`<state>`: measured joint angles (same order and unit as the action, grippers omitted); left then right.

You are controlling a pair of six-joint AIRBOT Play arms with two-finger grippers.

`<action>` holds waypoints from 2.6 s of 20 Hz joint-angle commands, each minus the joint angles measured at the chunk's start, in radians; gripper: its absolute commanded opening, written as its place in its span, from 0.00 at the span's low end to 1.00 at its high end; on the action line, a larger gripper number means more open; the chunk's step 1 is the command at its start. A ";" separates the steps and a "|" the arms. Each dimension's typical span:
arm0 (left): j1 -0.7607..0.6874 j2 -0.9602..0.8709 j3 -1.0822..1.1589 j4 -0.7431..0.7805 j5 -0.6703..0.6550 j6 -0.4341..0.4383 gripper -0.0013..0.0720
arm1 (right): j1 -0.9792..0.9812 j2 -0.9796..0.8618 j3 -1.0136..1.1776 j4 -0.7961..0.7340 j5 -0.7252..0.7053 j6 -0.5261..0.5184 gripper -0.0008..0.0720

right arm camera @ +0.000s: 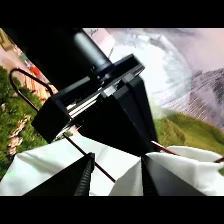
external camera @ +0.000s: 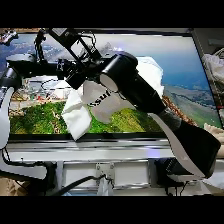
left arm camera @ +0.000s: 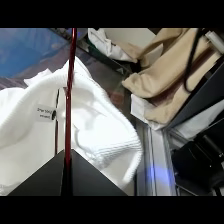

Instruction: Fold the clothes and pants, and hang the long-sleeved shirts on hangers.

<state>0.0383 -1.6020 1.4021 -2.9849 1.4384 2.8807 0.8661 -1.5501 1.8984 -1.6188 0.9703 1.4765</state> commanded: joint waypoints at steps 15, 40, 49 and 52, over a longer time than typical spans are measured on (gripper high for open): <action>0.000 0.000 0.001 0.000 0.002 0.000 0.03 | -0.434 0.132 -0.149 0.222 0.222 -0.550 0.95; 0.001 0.000 0.001 0.001 0.040 -0.005 0.03 | -0.430 -0.079 -0.201 0.489 0.024 -0.703 0.05; 0.002 0.025 0.002 0.001 -0.064 -0.027 1.00 | -0.430 -0.021 -0.199 0.481 0.062 -0.695 0.05; 0.004 0.078 0.002 0.001 -0.186 -0.026 1.00 | -0.430 -0.021 -0.199 0.481 0.066 -0.677 0.05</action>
<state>0.0399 -1.5620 1.4029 -2.9875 1.3663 2.8586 0.4362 -1.5738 1.6997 -1.1305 1.0138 0.7918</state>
